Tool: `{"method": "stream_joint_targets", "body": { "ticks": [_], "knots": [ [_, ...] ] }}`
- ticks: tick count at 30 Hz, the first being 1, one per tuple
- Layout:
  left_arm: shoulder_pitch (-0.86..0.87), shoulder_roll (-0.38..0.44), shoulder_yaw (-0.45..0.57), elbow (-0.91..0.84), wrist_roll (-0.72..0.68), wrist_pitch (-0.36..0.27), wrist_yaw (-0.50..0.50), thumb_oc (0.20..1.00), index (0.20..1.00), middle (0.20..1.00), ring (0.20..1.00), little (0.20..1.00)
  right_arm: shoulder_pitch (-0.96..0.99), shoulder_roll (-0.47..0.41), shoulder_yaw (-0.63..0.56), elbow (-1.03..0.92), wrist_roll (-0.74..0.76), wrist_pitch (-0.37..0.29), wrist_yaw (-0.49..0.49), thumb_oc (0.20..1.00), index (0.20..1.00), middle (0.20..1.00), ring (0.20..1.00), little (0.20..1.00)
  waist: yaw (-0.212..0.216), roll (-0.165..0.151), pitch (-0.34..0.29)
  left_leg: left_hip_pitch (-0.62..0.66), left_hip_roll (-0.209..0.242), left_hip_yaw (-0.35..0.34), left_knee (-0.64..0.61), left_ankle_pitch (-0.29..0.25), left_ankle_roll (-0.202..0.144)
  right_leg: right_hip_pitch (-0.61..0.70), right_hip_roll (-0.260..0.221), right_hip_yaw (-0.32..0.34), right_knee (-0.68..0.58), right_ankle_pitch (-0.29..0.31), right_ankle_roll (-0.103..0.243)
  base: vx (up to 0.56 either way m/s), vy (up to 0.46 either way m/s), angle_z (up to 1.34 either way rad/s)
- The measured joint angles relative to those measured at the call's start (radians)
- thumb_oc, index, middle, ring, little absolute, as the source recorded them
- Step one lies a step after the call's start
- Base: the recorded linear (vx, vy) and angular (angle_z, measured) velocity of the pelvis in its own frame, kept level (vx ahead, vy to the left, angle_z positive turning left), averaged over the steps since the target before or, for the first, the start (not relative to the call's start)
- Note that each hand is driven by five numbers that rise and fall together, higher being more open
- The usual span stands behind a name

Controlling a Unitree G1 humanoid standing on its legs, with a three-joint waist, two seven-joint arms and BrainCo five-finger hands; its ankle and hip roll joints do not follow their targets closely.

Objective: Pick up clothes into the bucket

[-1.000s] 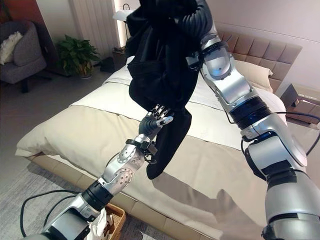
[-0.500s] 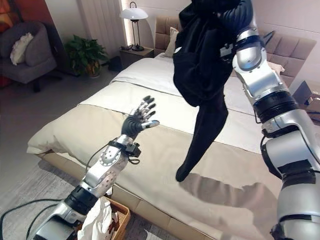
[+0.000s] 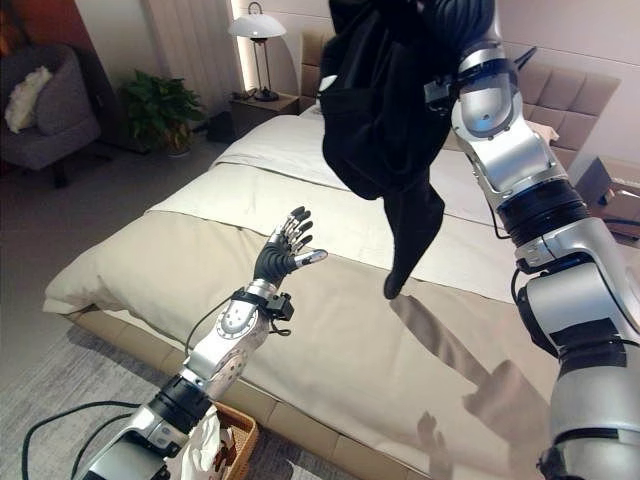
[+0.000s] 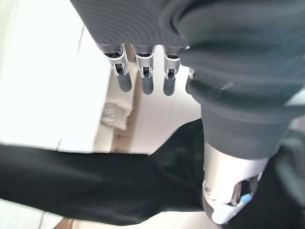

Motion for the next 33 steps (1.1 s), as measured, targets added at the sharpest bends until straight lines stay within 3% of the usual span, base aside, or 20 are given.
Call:
{"method": "stream_joint_targets", "body": {
  "ticks": [7,22,33],
  "knots": [
    [-0.054,-0.015,-0.021,0.047,-0.005,0.001,0.001,1.0,1.0,1.0,1.0,1.0,0.0,0.018,0.0,-0.045,0.019,-0.008,0.005,0.2,0.2,0.2,0.2,0.2,-0.025,-0.003,0.001,0.0,-0.001,0.007,-0.004,0.0,0.0,-0.007,0.0,0.014,-0.001,0.007,0.003,0.0,0.0,-0.05],
    [-0.148,-0.015,-0.096,0.057,-0.022,0.006,-0.025,1.0,1.0,1.0,1.0,1.0,0.007,0.071,0.008,-0.117,0.04,-0.008,0.07,0.2,0.2,0.2,0.2,0.2,-0.027,-0.003,0.001,0.0,-0.001,0.017,-0.006,0.0,0.0,-0.009,0.0,0.017,-0.001,0.008,0.002,0.0,0.0,-0.01],
    [-0.149,-0.058,-0.144,0.042,-0.336,0.044,-0.11,1.0,1.0,1.0,1.0,1.0,0.047,0.117,0.014,-0.184,0.069,-0.008,0.118,0.2,0.2,0.2,0.2,0.2,-0.026,-0.002,0.001,0.001,-0.003,0.013,-0.005,0.0,0.0,-0.006,-0.002,0.014,-0.001,0.008,0.002,0.0,0.0,0.0]
  ]
}}
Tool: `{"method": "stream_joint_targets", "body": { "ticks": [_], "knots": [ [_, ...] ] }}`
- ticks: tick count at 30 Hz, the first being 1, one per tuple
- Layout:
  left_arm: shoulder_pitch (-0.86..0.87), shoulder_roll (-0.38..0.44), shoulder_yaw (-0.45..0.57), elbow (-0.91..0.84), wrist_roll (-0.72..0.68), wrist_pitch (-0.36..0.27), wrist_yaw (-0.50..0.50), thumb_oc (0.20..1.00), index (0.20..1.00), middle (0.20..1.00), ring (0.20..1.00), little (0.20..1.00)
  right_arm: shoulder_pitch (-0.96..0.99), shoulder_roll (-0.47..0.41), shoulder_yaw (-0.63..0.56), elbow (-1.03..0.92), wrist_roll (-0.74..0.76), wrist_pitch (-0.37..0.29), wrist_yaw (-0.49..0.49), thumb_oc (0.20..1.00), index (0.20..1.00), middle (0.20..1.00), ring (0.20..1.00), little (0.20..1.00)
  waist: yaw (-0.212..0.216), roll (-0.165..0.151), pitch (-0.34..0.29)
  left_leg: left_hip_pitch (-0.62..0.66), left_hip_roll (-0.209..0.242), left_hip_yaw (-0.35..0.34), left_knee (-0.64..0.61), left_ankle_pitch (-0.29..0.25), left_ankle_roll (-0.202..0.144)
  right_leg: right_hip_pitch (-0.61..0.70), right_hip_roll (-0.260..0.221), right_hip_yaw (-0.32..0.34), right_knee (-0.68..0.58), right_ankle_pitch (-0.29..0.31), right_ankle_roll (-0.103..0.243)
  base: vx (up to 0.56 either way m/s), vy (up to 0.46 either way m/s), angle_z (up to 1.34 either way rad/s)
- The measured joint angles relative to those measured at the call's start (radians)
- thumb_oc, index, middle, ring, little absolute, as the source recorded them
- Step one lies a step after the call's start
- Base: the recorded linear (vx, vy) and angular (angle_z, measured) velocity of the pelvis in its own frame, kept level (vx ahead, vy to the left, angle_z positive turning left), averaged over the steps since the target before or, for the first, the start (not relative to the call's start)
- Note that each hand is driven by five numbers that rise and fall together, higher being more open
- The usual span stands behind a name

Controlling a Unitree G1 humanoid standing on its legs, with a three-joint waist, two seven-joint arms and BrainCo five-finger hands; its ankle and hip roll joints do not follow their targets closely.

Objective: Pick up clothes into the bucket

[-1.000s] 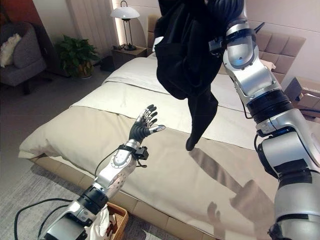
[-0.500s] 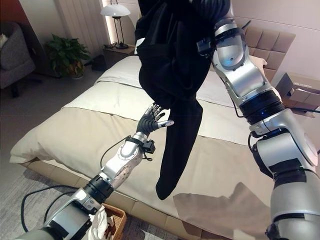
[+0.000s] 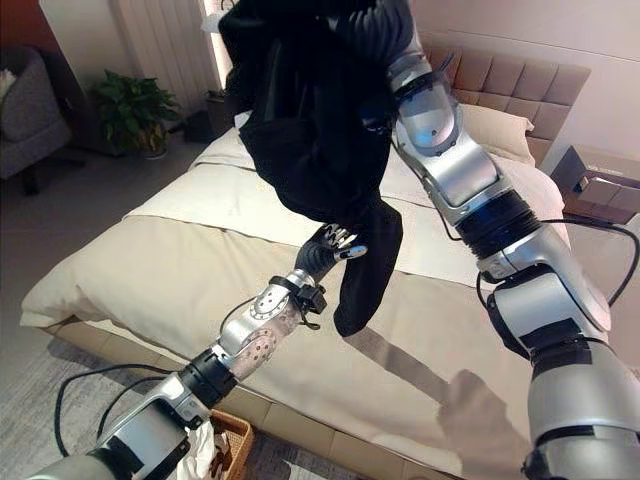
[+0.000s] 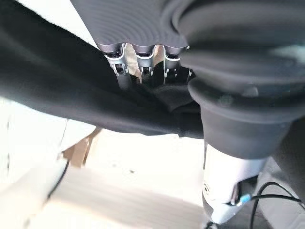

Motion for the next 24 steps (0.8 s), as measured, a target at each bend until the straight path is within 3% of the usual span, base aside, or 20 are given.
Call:
{"method": "stream_joint_targets", "body": {
  "ticks": [15,24],
  "knots": [
    [0.0,-0.046,0.052,-0.001,-0.038,-0.008,0.101,1.0,1.0,1.0,1.0,1.0,0.143,0.018,-0.001,-0.113,0.0,0.001,0.018,0.2,0.2,0.2,0.2,0.2,-0.002,0.0,0.0,0.0,0.002,0.015,-0.001,0.0,0.0,-0.012,0.001,0.016,0.003,0.0,0.0,0.0,-0.003,-0.02],
    [0.005,-0.078,0.11,-0.01,-0.069,-0.029,0.136,1.0,1.0,1.0,1.0,1.0,0.264,-0.036,-0.06,-0.249,0.0,0.001,0.025,0.2,0.2,0.2,0.2,0.2,-0.021,-0.003,0.002,0.0,0.005,0.015,-0.007,0.0,0.0,-0.011,0.005,0.016,0.002,0.0,0.0,0.0,0.0,0.0]
  ]
}}
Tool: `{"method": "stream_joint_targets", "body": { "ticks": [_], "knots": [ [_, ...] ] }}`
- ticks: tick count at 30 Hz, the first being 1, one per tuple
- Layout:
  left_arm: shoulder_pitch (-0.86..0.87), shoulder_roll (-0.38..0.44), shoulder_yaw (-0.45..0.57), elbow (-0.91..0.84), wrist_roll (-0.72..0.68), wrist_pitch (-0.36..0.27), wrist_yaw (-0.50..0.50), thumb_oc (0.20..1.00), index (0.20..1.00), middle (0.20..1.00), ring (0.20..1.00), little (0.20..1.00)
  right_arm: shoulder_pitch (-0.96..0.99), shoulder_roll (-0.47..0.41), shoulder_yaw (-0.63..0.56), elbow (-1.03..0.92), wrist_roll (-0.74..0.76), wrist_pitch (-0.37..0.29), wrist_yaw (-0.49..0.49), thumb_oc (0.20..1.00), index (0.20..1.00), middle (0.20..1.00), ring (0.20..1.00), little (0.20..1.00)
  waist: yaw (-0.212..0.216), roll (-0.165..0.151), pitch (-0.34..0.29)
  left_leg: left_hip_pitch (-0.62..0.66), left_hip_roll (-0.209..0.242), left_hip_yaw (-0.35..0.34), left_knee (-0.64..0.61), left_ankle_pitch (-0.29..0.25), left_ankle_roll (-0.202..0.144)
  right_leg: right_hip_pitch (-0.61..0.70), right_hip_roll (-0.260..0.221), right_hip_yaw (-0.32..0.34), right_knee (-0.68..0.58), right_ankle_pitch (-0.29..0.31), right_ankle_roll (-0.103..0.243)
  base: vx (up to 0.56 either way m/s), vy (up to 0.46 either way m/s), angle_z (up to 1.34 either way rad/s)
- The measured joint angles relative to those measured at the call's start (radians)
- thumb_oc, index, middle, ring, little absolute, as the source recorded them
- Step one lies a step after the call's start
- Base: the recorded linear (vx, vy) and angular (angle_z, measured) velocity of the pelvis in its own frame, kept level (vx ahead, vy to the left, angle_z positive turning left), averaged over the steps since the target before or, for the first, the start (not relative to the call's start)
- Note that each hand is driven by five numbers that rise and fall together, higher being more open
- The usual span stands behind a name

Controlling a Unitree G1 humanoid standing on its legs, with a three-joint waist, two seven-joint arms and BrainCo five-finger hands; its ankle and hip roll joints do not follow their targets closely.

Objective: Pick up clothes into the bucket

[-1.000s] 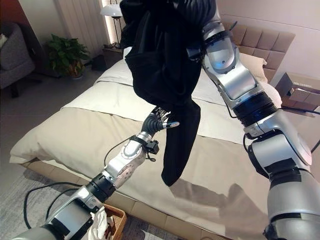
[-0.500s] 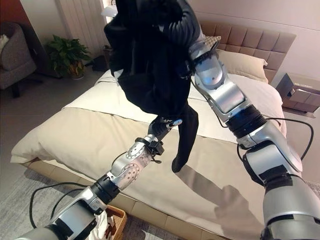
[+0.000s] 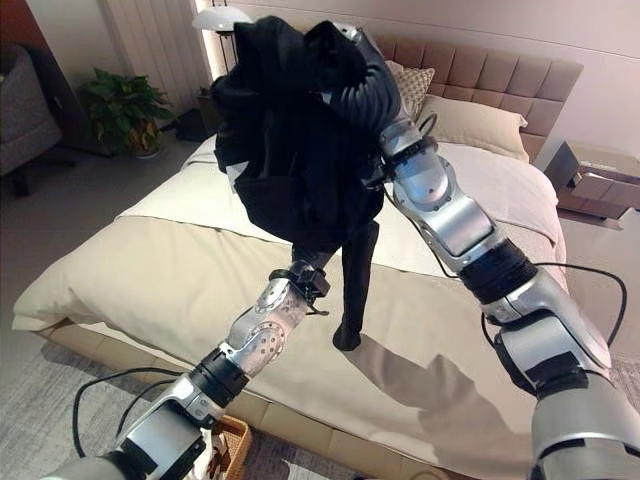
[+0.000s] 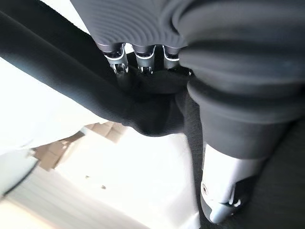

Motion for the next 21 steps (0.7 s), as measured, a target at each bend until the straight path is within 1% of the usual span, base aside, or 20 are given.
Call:
{"method": "stream_joint_targets", "body": {
  "ticks": [5,10,13,14,16,21],
  "knots": [
    [0.042,0.009,0.017,-0.065,-0.037,0.001,-0.009,1.0,1.0,1.0,1.0,1.0,0.105,-0.022,-0.074,-0.024,-0.025,0.0,0.013,0.2,0.2,0.2,0.2,0.2,-0.005,0.0,0.001,0.0,0.001,0.001,-0.002,0.0,0.0,0.0,0.001,0.0,-0.003,0.0,0.0,0.0,0.0,0.0],
    [0.101,0.025,0.014,-0.146,-0.077,0.005,-0.069,1.0,1.0,1.0,1.0,1.0,0.173,-0.048,-0.11,-0.022,-0.065,0.008,0.024,0.2,0.2,0.2,0.2,0.2,-0.006,0.0,0.006,0.001,0.004,-0.001,-0.002,0.0,0.0,0.006,0.005,-0.005,-0.008,0.0,0.0,-0.01,-0.007,0.02],
    [0.115,0.044,0.008,-0.169,-0.088,0.008,-0.094,1.0,1.0,1.0,1.0,1.0,0.205,-0.054,-0.149,-0.022,-0.085,0.01,0.028,0.2,0.2,0.2,0.2,0.2,-0.004,0.001,0.015,0.0,0.008,-0.007,-0.001,0.0,0.0,0.012,0.008,-0.02,-0.011,0.0,0.0,-0.02,-0.026,0.12],
    [0.128,0.063,0.004,-0.197,-0.094,0.017,-0.114,1.0,1.0,1.0,1.0,1.0,0.23,-0.057,-0.186,-0.02,-0.092,0.01,0.028,0.2,0.2,0.2,0.2,0.2,-0.003,0.002,0.03,-0.001,0.009,-0.021,-0.001,0.0,0.0,0.023,0.008,-0.034,-0.018,0.0,-0.001,0.0,-0.03,0.23],
    [0.155,0.076,0.001,-0.229,-0.109,0.029,-0.131,1.0,1.0,1.0,1.0,1.0,0.248,-0.061,-0.212,-0.003,-0.1,0.016,0.027,0.2,0.2,0.2,0.2,0.2,-0.002,0.004,0.036,-0.002,0.009,-0.03,-0.001,0.0,-0.001,0.027,0.009,-0.045,-0.023,0.001,-0.001,0.01,-0.014,0.2],
    [0.159,0.084,-0.023,-0.232,-0.114,0.045,-0.154,1.0,1.0,1.0,1.0,1.0,0.258,-0.059,-0.216,0.023,-0.102,0.025,0.026,0.2,0.2,0.2,0.2,0.2,-0.001,0.006,0.036,-0.002,0.008,-0.04,0.0,0.0,-0.001,0.039,0.008,-0.052,-0.035,0.002,-0.004,0.0,0.002,0.07]
  ]
}}
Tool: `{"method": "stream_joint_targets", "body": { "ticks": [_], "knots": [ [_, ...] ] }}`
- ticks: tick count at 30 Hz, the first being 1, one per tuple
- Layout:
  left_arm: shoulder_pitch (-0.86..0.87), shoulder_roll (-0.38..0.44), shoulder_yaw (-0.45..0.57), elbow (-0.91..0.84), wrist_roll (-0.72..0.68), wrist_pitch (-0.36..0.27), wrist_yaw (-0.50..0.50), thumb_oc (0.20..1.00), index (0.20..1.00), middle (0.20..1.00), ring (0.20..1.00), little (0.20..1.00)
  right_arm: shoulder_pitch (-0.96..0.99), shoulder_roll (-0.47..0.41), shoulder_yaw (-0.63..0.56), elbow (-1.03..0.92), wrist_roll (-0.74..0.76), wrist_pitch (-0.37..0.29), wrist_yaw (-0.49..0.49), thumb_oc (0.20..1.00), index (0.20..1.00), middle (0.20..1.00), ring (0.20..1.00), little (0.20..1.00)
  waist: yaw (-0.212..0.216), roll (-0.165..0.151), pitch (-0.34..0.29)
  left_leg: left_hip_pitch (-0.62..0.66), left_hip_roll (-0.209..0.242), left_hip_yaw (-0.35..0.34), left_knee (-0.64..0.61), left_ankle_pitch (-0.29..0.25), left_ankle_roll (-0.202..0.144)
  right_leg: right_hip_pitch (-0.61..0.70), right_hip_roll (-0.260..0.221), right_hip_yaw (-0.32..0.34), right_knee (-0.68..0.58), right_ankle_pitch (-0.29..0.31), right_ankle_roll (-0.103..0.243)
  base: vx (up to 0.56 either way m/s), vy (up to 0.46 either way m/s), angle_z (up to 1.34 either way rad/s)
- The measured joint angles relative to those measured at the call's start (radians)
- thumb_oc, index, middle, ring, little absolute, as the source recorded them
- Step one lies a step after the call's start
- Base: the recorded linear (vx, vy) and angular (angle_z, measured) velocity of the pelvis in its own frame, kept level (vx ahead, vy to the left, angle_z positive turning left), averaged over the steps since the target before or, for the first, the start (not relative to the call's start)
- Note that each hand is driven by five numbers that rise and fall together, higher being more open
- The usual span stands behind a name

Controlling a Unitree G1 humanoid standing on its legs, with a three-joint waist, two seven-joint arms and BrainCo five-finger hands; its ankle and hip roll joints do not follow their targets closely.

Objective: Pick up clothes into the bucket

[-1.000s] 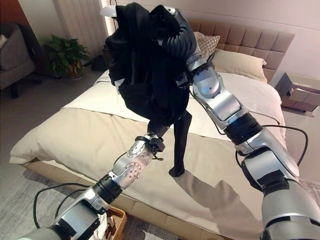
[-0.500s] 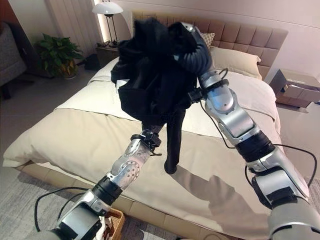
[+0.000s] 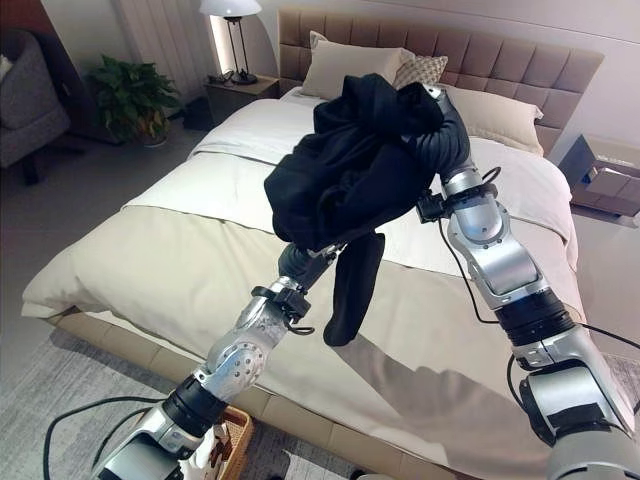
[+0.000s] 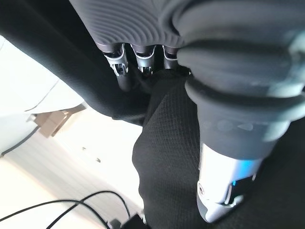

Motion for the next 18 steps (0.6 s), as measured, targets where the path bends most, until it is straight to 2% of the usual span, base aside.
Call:
{"method": "stream_joint_targets", "body": {
  "ticks": [9,16,18],
  "knots": [
    [0.0,0.001,0.002,0.0,0.008,0.001,-0.006,1.0,1.0,1.0,1.0,1.0,0.041,-0.006,0.0,-0.054,0.025,0.0,0.085,0.2,0.2,0.2,0.2,0.2,-0.002,0.0,0.0,0.002,-0.001,0.001,0.0,0.0,0.0,0.002,0.0,0.001,0.0,0.0,0.0,0.0,0.0,0.0],
    [0.0,0.01,0.004,0.0,0.009,0.001,-0.009,1.0,1.0,1.0,1.0,1.0,0.079,-0.076,0.003,-0.128,0.065,0.0,0.178,0.2,0.2,0.2,0.2,0.2,-0.003,0.0,0.0,0.002,-0.001,0.008,-0.001,0.0,0.0,-0.005,-0.001,0.008,0.005,0.0,0.0,0.0,0.003,-0.02],
    [0.0,0.012,0.004,0.0,0.01,0.001,-0.018,1.0,1.0,1.0,1.0,1.0,0.08,-0.125,0.011,-0.143,0.08,0.0,0.209,0.2,0.2,0.2,0.2,0.2,-0.004,-0.001,0.0,0.002,0.0,0.01,-0.001,0.0,0.0,-0.008,0.0,0.01,0.009,0.0,0.0,0.0,-0.001,-0.03]
  ]
}}
